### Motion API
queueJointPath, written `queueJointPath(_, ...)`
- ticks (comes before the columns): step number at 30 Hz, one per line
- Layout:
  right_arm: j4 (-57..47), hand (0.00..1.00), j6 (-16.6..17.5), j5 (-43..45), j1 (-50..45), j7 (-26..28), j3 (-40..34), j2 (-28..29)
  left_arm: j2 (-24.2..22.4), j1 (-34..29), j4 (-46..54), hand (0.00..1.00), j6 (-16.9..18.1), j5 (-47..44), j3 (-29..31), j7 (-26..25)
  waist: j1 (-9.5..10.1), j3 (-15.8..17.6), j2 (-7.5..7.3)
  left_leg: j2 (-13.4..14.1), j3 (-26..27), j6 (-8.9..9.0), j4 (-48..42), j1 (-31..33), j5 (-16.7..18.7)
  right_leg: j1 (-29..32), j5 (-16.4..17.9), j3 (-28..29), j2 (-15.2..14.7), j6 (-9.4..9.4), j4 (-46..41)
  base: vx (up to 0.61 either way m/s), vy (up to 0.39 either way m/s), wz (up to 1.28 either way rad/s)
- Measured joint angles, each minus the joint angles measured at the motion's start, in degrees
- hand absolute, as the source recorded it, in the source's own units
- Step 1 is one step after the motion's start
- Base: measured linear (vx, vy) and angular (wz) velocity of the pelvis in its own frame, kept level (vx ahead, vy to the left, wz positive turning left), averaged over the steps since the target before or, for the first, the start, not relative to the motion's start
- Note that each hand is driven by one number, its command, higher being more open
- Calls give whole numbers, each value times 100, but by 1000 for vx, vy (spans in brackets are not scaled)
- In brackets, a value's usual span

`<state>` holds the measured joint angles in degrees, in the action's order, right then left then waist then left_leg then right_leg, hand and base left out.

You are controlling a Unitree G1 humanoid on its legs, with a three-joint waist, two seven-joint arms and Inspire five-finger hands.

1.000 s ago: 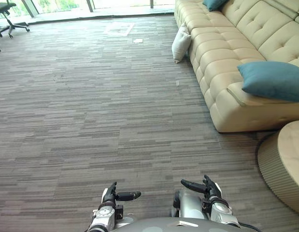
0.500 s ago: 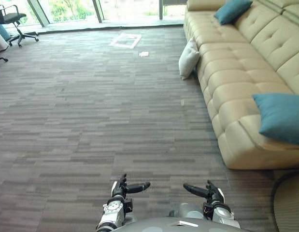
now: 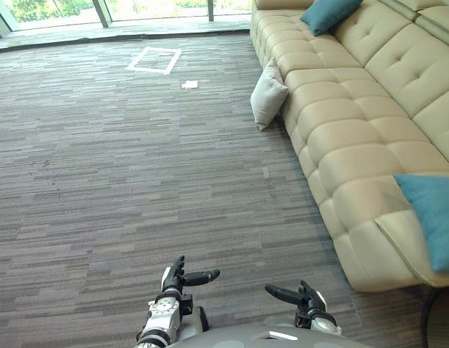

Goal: Pick up cushions and gather them together orderly.

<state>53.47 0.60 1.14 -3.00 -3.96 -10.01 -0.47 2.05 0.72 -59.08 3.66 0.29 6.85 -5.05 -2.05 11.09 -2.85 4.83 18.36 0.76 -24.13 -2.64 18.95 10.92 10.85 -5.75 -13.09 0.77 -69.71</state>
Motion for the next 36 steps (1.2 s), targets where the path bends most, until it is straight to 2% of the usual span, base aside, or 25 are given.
queueJointPath(2, -109, 100, 71, 1, 12, -1, 4, -83, 60, -46, -98, 100, -2, -6, -126, -10, -51, 49, 121, 100, -8, 49, 454, -583, -15, 537, 394, -333, 166, -83, 279, 719, -66, 15)
queueJointPath(3, -174, 100, 103, 5, 84, 2, -2, -159, 98, -77, -188, 100, -12, -6, -204, -7, -112, 81, 179, 284, -7, 101, 741, -1052, -44, 1083, 580, -628, 358, -174, 1128, 688, -161, 37)
queueJointPath(5, -259, 100, 97, -5, 103, -1, 10, -177, 117, -100, -189, 100, -29, -2, -223, 10, -146, 85, 130, 346, -32, 116, 876, -1302, -35, 1339, 424, -688, 406, 25, 2271, 793, -268, 52)
queueJointPath(6, -265, 100, 90, 25, 32, 21, 4, -199, 178, -98, -206, 100, -31, 8, -394, 23, -201, 60, 25, 365, -94, 308, 1077, -1612, 8, 1306, -498, -733, 442, -404, 3356, 859, -265, 36)
queueJointPath(7, -143, 100, 68, -39, 207, -26, -21, -341, 76, -48, -235, 100, -12, 24, -603, 57, -85, 91, 282, 358, -365, 467, 1343, -1704, 31, 1178, -321, -815, 629, -525, 3321, 671, -167, 29)
queueJointPath(8, -134, 100, 64, -90, 257, -40, -37, -354, 51, -16, -232, 100, -2, 26, -627, 95, -115, 111, 259, 225, -423, 439, 1472, -1693, -6, 1165, -262, -802, 586, -576, 3249, 490, -78, 17)
queueJointPath(10, -102, 100, -21, -115, 107, -41, -56, -359, -171, 9, -229, 100, 9, 30, -635, 163, -170, 123, 256, -89, -477, 343, 1567, -1705, -792, 844, -84, -820, 473, -731, 2919, 307, -60, 57)
queueJointPath(11, -146, 100, -62, -109, -47, -16, -131, -361, -253, -46, -187, 100, 14, 34, -613, 171, -215, 66, 175, 6, -402, 433, 1097, -1709, -971, 809, 3, -886, 384, -749, 2503, 318, -127, 71)
queueJointPath(12, -172, 100, -59, -117, -154, -5, -74, -305, -279, -150, -83, 100, 28, 32, -555, 174, -210, -33, 98, 94, -542, 581, 367, -1480, -1000, 509, 304, -814, 355, -505, 2843, 431, -224, 75)
queueJointPath(13, -205, 100, -51, -118, -287, -10, 8, -310, -381, -178, -6, 100, 57, 34, -409, 181, -256, -106, 139, 425, -767, 942, -1086, -867, -1130, -10, 765, -841, 555, -446, 3316, 378, -223, 46)
queueJointPath(15, -223, 100, -75, -117, -280, 39, 8, -412, -503, -225, 103, 100, 64, 30, -205, 186, -219, -137, 316, 784, -923, 1365, -2407, -259, -1429, -203, 790, -891, 782, -488, 3507, 308, -100, -2)
queueJointPath(16, -224, 100, -85, -112, -228, 8, 2, -443, -505, -250, 197, 100, 60, 30, -86, 218, -194, -122, 472, 1120, -893, 1382, -3571, 258, -1465, -473, 825, -864, 1011, -564, 3722, 482, -27, -36)
queueJointPath(17, -224, 100, -88, -107, -186, -23, 7, -443, -500, -267, 285, 100, 50, 27, 112, 200, -180, -73, 516, 1347, -707, 1245, -4215, 536, -1384, -837, 865, -813, 1161, -635, 3977, 402, -13, -41)
queueJointPath(19, -153, 100, -132, -105, -220, -41, 106, -405, -443, -303, 481, 100, 71, 24, 310, 164, -122, -76, 389, 1479, -204, 823, -4260, 979, -1101, -1493, 841, -673, 1192, -610, 4579, 432, -9, -32)
queueJointPath(22, -133, 100, -147, -106, -197, -40, 174, -383, -408, -316, 611, 100, 110, 21, 319, 160, -81, -70, 363, 1461, 331, 567, -3071, 1424, -783, -1995, 660, -522, 1183, -436, 5219, 334, 38, -36)
queueJointPath(23, -110, 100, -164, -106, -191, -45, 151, -318, -431, -265, 626, 100, 146, 23, 309, 173, 26, -53, 340, 1195, 530, 437, -1888, 1550, -735, -2247, 634, -363, 1099, -389, 5462, 503, 154, -63)
queueJointPath(25, -79, 100, -175, -108, -179, -54, 104, -180, -460, -182, 622, 100, 173, 24, 308, 176, 90, -2, 264, 796, 451, 377, -522, 1660, -927, -2522, 636, -206, 950, -347, 5629, 442, 169, -56)
queueJointPath(26, -70, 100, -167, -108, -181, -61, 110, -167, -464, -167, 595, 100, 194, 22, 298, 175, 95, -4, 265, 595, 431, 336, 232, 1662, -1328, -2632, 648, -115, 916, -194, 5718, 482, 240, -59)
queueJointPath(28, -38, 100, -158, -108, -166, -59, 152, -137, -477, -175, 557, 100, 216, 22, 292, 173, 145, -6, 371, 528, 315, -67, 801, 1669, -2248, -2828, 812, 120, 974, 78, 5747, 558, 278, -58)
queueJointPath(29, 85, 100, -166, -109, -108, -62, 211, 1, -353, -25, 450, 100, 180, 22, 273, 161, 117, -56, 97, 380, 442, -155, 583, 1639, -2009, -2910, 816, 212, 704, 189, 5716, 503, 236, -30)
queueJointPath(32, 88, 100, -150, -107, -165, -47, 173, 39, -263, 15, 366, 100, 125, 23, 183, 154, 136, -96, -1, 243, 482, -322, -129, 1608, -1216, -2692, 578, 503, 421, 328, 4790, 484, 275, -4)
queueJointPath(33, 156, 100, -133, -107, -151, -36, 87, 35, -166, 9, 278, 100, 128, 26, -12, 147, 123, -144, -68, 54, 492, -351, -350, 1453, -791, -2246, 357, 620, 209, 623, 3448, 493, 296, 17)
queueJointPath(34, 173, 100, -133, -106, -132, -34, 74, 33, -136, 21, 228, 100, 120, 24, -86, 145, 102, -156, -89, -18, 484, -373, -371, 1365, -682, -2019, 120, 675, 141, 753, 2933, 514, 274, 23)
queueJointPath(35, 217, 100, -121, -110, -75, -32, 58, 26, -104, 39, 131, 100, 106, 25, -205, 136, 58, -149, -100, -119, 464, -392, -365, 1166, -516, -1597, -484, 781, 51, 1049, 1916, 509, 231, 16)
queueJointPath(36, 235, 100, -112, -111, 12, -23, 67, -9, -37, 43, 28, 100, 65, 23, -235, 127, 32, -104, -56, -167, 464, -396, -344, 832, -346, -1103, -421, 726, -36, 942, 872, 500, 197, 7)
